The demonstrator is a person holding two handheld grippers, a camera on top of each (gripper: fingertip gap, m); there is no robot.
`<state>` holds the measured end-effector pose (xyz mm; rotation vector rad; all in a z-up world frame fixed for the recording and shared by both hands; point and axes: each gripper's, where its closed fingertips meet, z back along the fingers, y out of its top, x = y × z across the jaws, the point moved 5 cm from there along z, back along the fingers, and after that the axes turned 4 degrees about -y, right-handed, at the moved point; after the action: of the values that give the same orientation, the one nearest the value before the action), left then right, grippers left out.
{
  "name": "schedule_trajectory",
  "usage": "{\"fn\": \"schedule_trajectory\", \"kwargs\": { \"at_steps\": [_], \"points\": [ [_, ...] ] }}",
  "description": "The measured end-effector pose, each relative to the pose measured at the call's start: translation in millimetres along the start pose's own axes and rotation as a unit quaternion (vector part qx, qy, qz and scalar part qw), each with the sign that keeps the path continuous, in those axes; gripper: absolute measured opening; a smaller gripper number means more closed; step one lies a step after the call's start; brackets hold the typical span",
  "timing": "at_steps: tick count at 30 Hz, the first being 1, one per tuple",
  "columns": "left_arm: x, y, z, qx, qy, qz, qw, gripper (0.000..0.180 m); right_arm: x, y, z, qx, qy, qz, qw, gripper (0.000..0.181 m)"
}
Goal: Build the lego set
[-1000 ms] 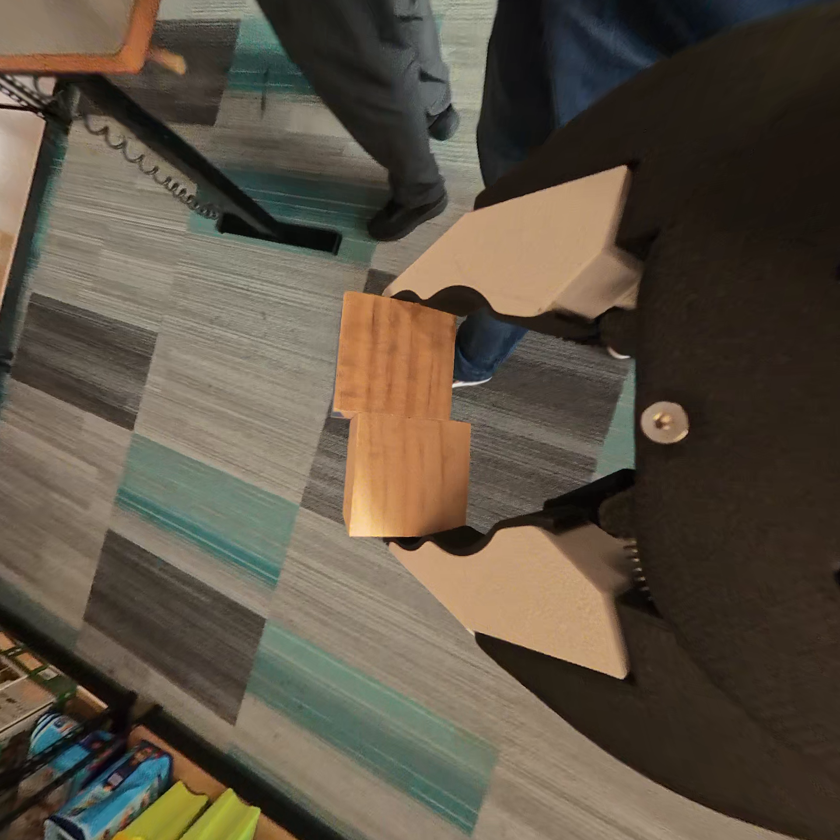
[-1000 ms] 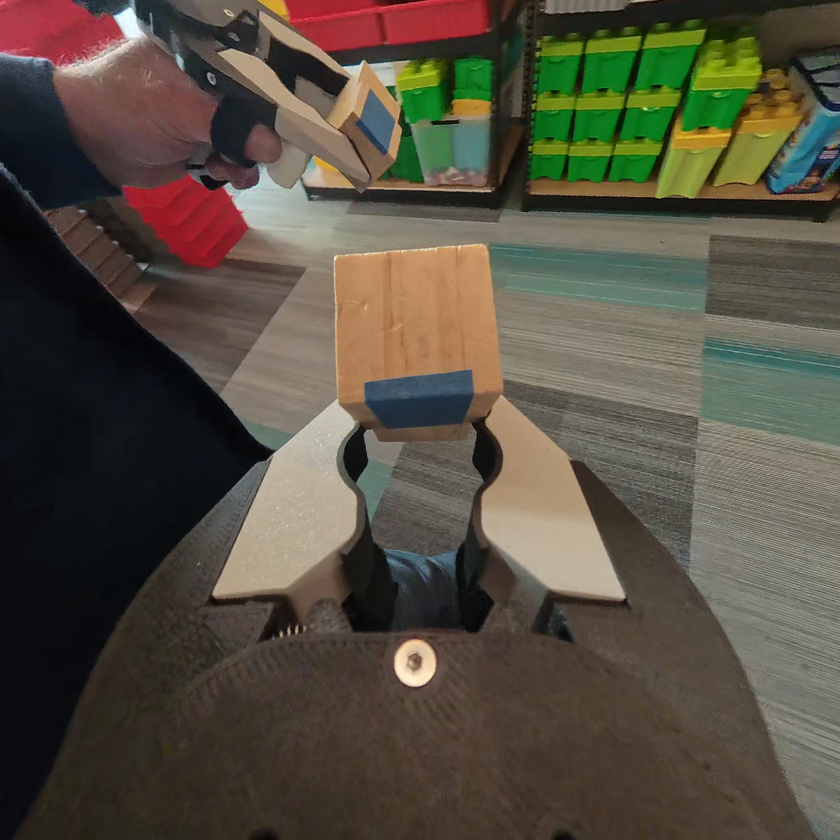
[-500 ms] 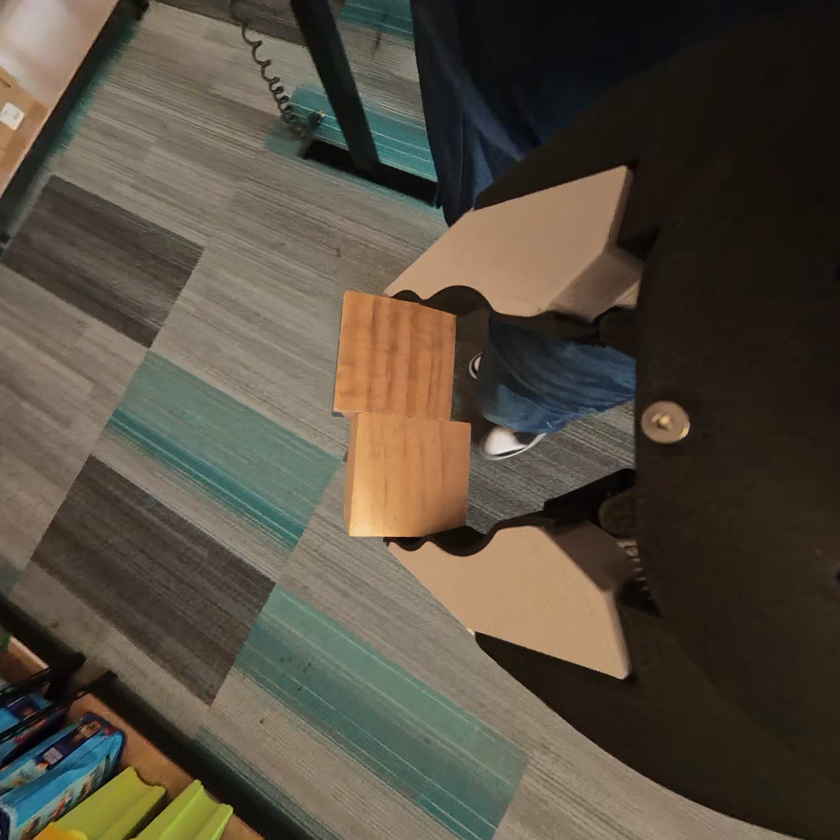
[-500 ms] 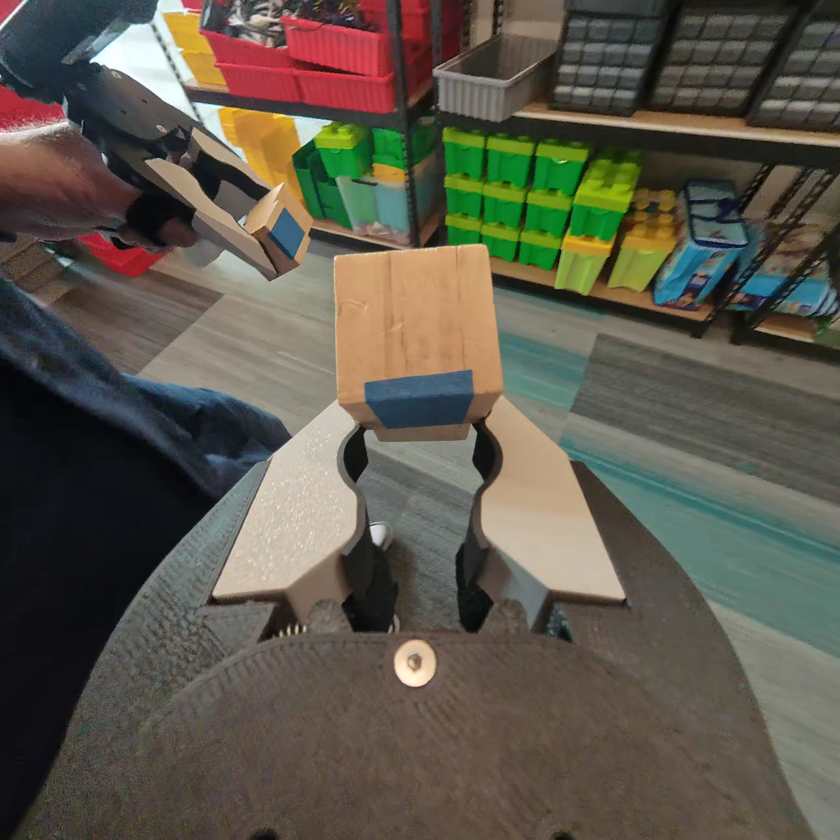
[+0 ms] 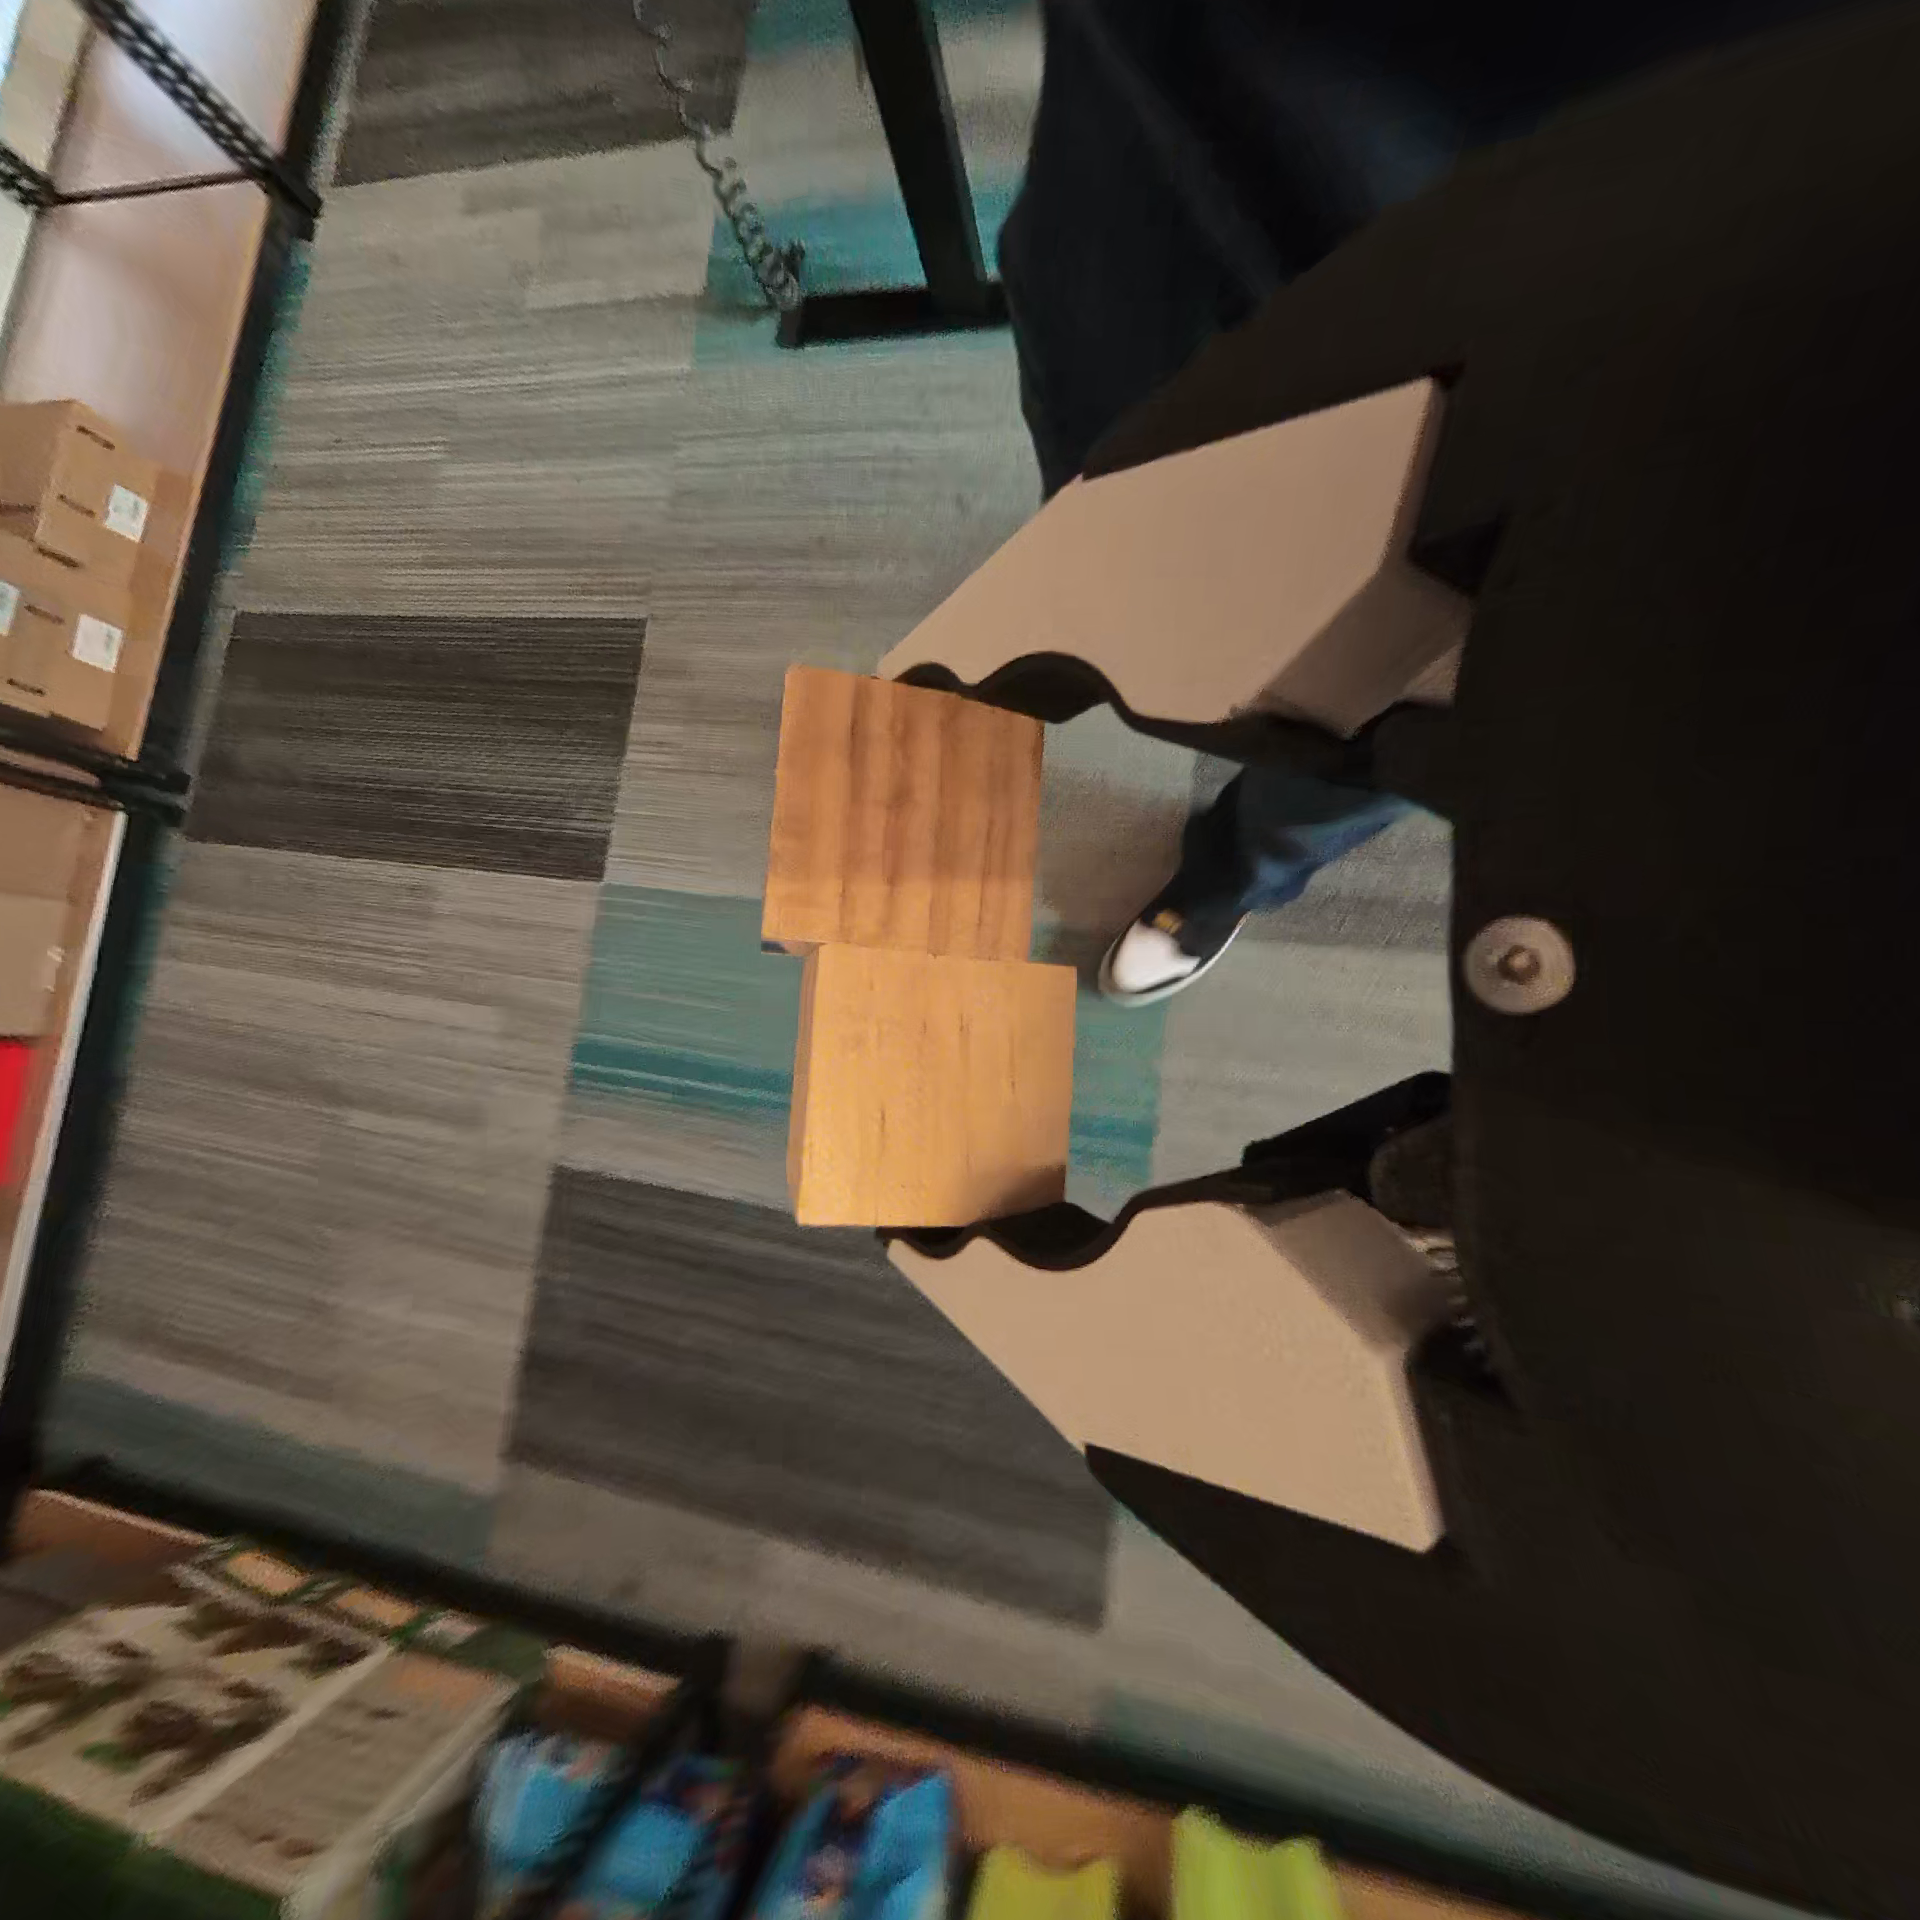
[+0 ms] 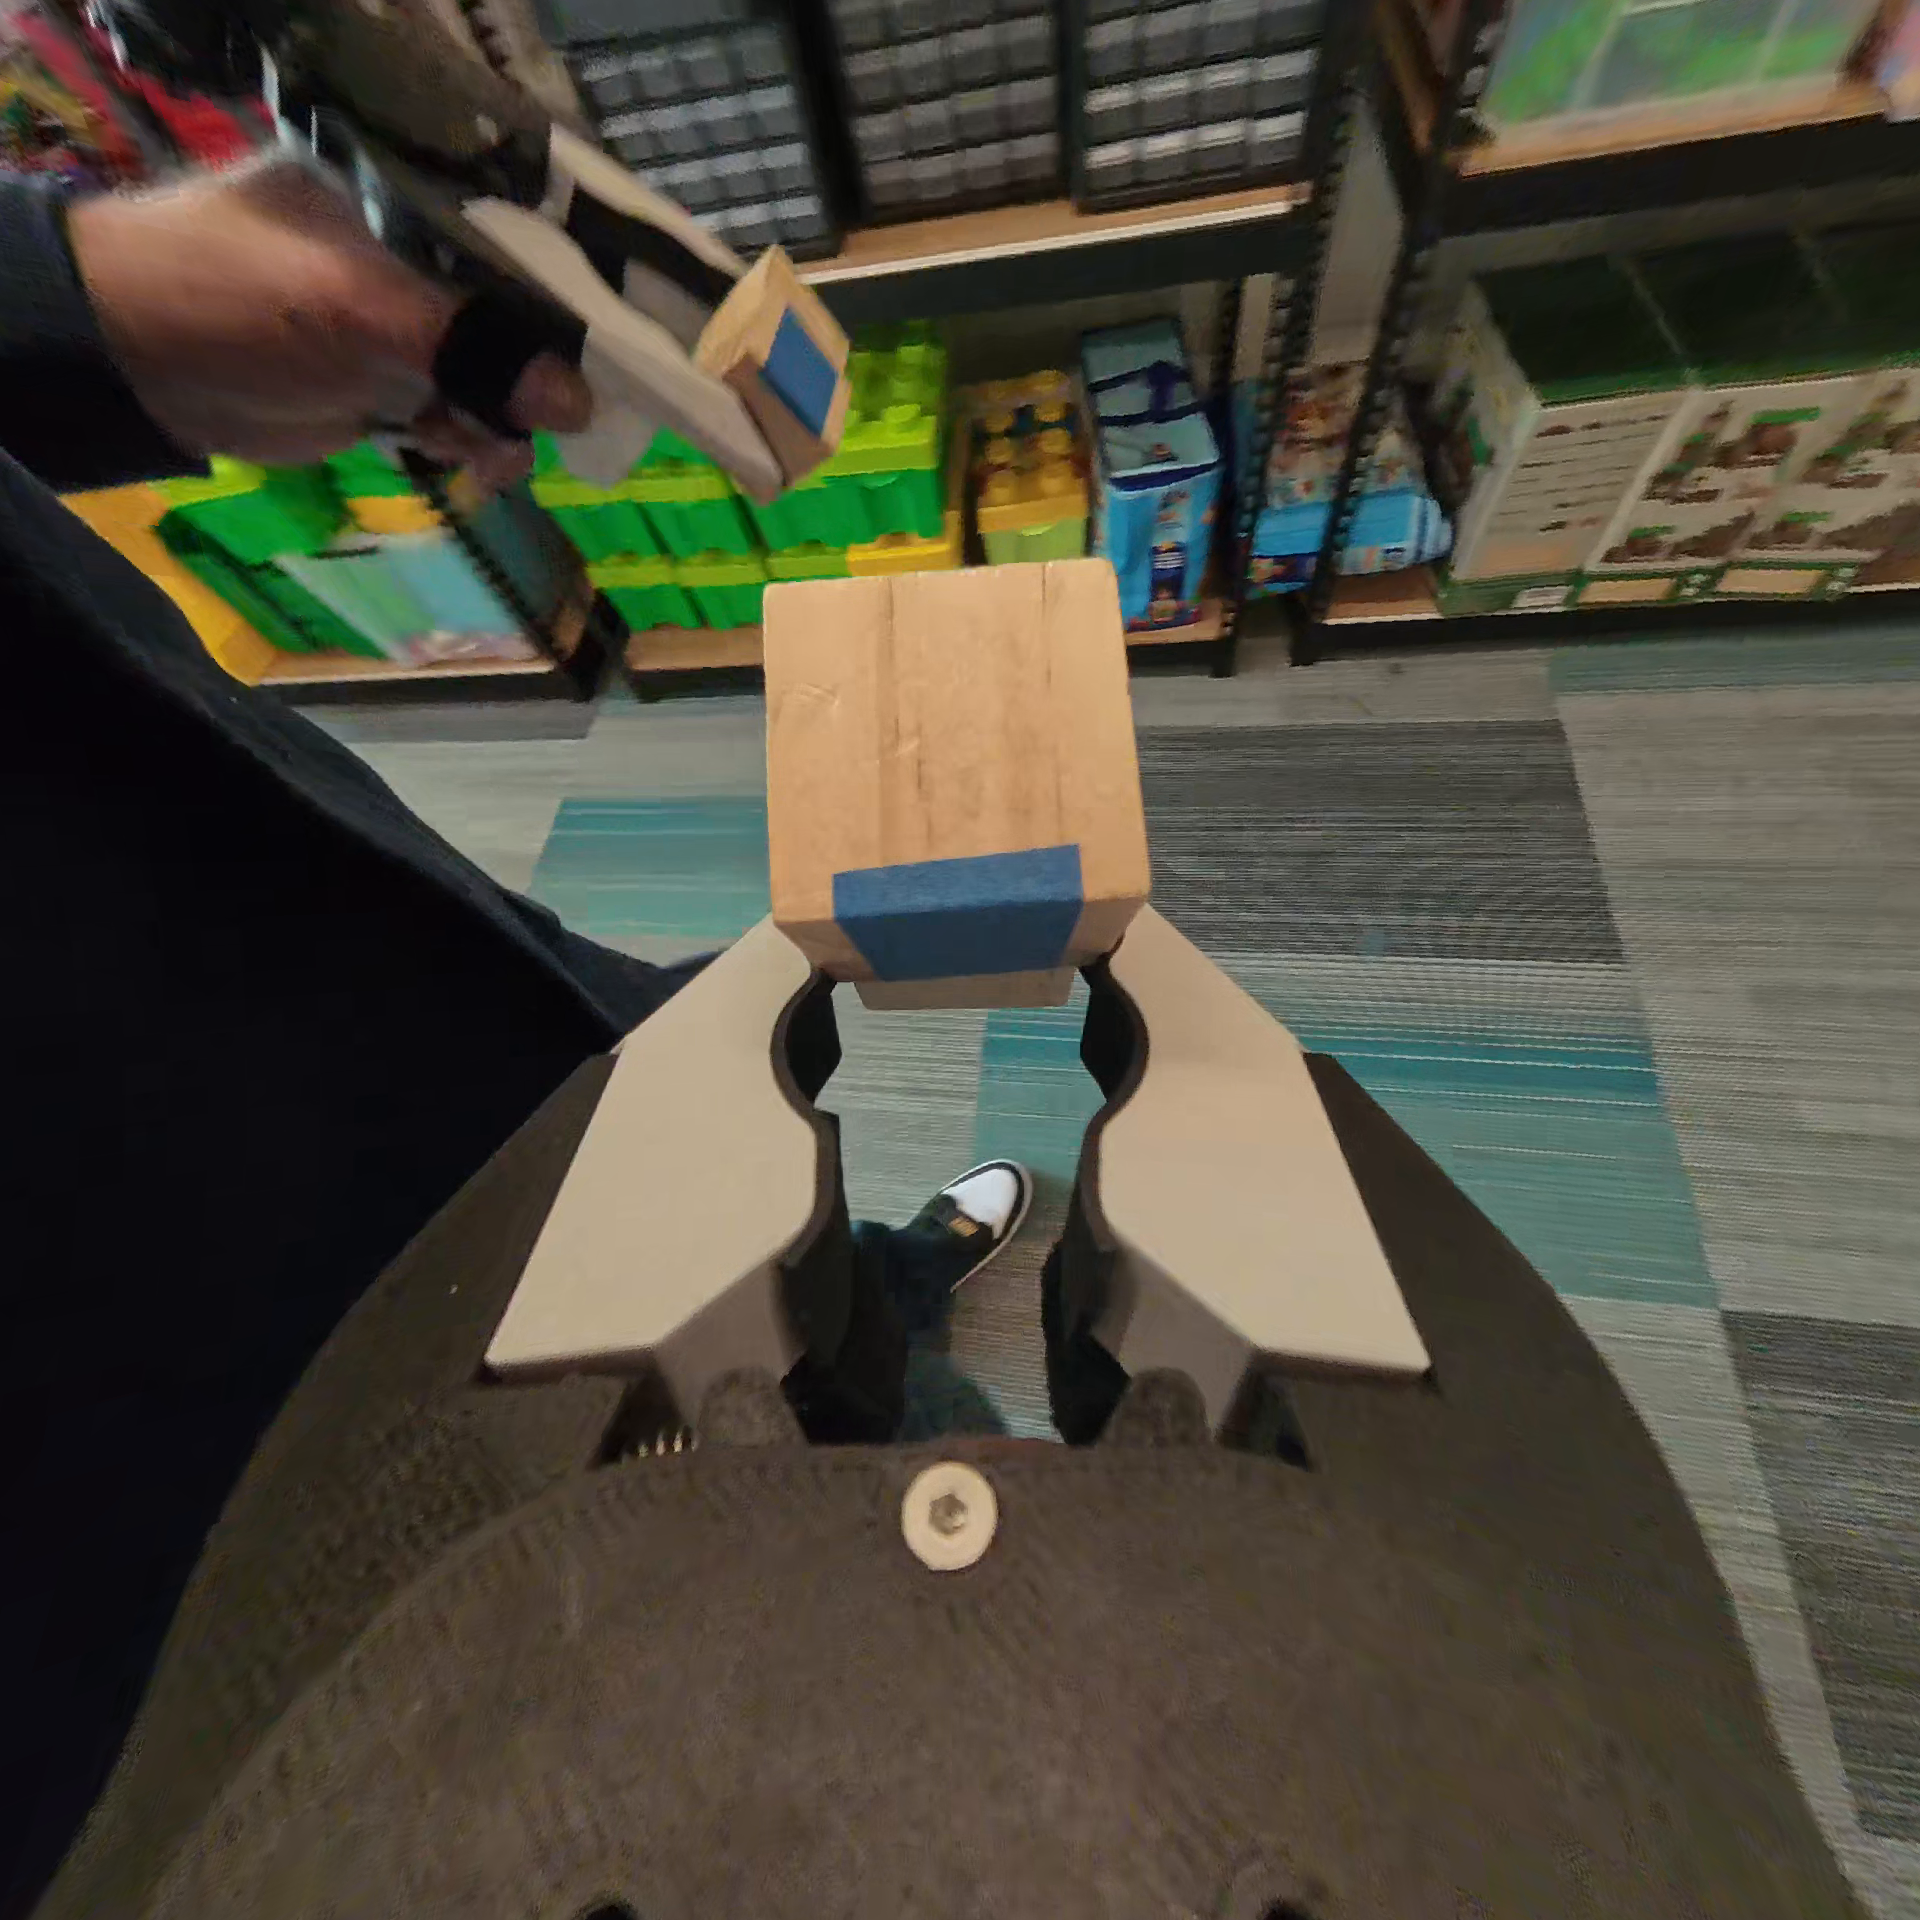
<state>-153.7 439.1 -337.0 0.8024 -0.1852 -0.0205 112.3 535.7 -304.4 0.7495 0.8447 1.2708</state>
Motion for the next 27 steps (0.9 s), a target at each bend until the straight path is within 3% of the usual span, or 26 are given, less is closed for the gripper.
{"fn": "schedule_trajectory", "kwargs": {
  "at_steps": [10, 18, 27],
  "points": [
    [-131, 281, -171, 0.061, -0.035, -0.076, 0.995, 0.095, 236, 69, -88, 0.010, -0.056, -0.052, 0.997, 0.043],
    [-245, 422, -270, 0.065, 0.015, -0.012, 0.998, 0.095, 469, 156, -178, -0.005, 0.005, 0.027, 1.000, 0.043],
    [-387, 627, -303, 0.124, 0.089, -0.045, 0.987, 0.094, 675, 289, -265, 0.003, 0.055, 0.112, 0.992, 0.044]
  ]
}}
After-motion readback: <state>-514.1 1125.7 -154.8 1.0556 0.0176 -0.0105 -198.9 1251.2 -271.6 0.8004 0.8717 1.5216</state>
